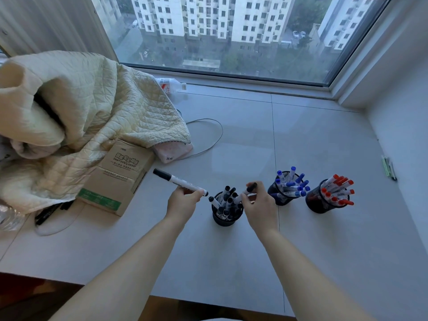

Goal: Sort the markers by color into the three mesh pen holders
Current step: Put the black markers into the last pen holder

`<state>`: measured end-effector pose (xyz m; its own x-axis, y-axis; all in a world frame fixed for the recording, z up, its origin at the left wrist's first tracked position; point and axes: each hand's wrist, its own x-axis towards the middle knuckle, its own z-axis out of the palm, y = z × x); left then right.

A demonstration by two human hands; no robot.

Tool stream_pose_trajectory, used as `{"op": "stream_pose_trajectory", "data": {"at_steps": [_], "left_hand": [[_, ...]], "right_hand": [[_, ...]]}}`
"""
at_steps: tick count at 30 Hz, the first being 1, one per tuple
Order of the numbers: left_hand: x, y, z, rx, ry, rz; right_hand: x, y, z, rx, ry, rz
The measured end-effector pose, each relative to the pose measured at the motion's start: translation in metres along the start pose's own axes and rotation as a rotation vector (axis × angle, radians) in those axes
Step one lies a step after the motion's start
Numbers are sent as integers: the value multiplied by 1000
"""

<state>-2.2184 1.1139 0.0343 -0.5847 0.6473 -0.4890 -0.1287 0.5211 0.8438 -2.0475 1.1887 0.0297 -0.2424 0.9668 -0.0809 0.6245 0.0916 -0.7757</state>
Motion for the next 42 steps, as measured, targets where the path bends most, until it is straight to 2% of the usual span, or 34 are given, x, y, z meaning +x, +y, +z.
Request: {"op": "stream_pose_trajectory", "data": {"at_steps": [6,9,13,20,24,27,29,32,38,42], "left_hand": [[1,-4,-2,-77,44,67],[2,-4,-2,-157,24,57],[4,-5,-1,-248,42,-8],[2,-12,4,9,61,32],[0,-12,9,-6,24,40],[0,-8,13,-109,19,11],[1,-6,15,-125,15,0],[3,-6,16,4,13,22],[3,-3,21,232,9,93],[3,-3,23,269,1,145]], "right_hand": [[-4,4,8,-64,102,-158],[-2,7,11,-133,53,-182],[-3,16,15,-230,-74,-125],[4,23,19,-358,-165,-25],[13,17,18,-451,-238,25],[16,13,16,-482,-260,31],[18,12,15,-481,-222,2],[23,9,17,-477,-183,-88],[34,10,24,-628,-304,-205],[39,11,27,-746,-336,-253]]}}
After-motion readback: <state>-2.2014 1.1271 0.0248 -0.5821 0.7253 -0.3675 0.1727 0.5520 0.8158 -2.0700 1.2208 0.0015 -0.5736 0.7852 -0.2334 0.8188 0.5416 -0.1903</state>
